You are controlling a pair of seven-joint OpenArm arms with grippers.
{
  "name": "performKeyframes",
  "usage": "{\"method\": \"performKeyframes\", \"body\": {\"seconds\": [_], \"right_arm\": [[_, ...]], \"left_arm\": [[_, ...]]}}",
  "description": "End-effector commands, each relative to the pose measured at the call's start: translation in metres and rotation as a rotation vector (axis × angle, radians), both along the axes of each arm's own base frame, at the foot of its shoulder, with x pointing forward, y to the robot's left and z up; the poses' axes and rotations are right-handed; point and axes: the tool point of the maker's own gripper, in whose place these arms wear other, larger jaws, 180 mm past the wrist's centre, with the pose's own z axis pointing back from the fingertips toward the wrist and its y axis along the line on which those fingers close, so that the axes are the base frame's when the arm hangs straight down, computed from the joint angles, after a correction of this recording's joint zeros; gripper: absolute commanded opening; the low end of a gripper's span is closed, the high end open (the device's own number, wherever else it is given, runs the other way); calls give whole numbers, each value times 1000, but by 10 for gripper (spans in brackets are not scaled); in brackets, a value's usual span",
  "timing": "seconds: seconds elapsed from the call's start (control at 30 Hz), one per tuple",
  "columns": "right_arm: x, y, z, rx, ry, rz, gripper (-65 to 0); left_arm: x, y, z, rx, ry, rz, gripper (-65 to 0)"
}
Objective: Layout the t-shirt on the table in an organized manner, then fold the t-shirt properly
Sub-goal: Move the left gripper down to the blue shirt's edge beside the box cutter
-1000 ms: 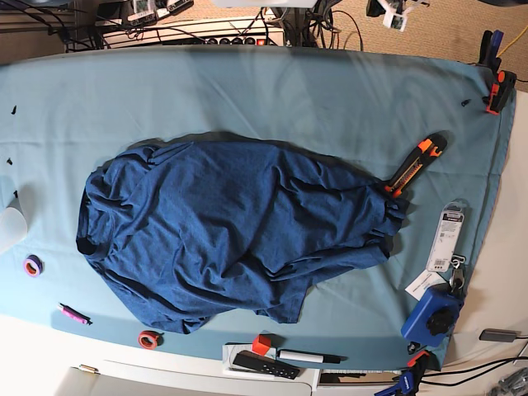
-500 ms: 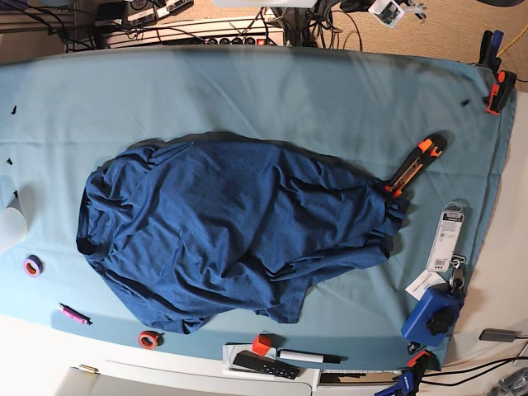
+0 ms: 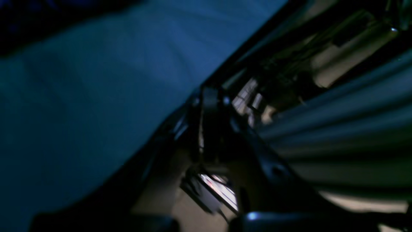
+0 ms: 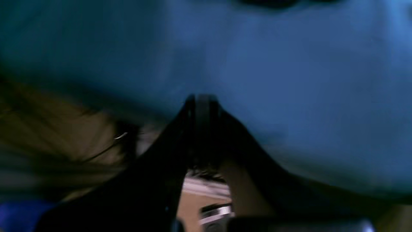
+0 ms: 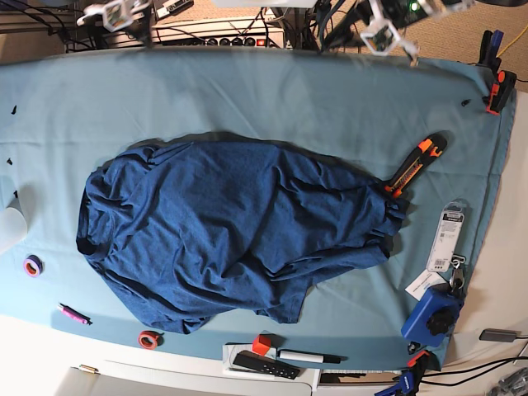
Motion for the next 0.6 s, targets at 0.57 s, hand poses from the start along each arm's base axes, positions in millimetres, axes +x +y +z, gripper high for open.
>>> {"method": "performKeyframes", "body": {"seconds": [0.57], "right_arm": [[49,-17,26,6,-220,-204,-650]], "left_arm": [[50,3,23,32,-180,-35,-650]]}}
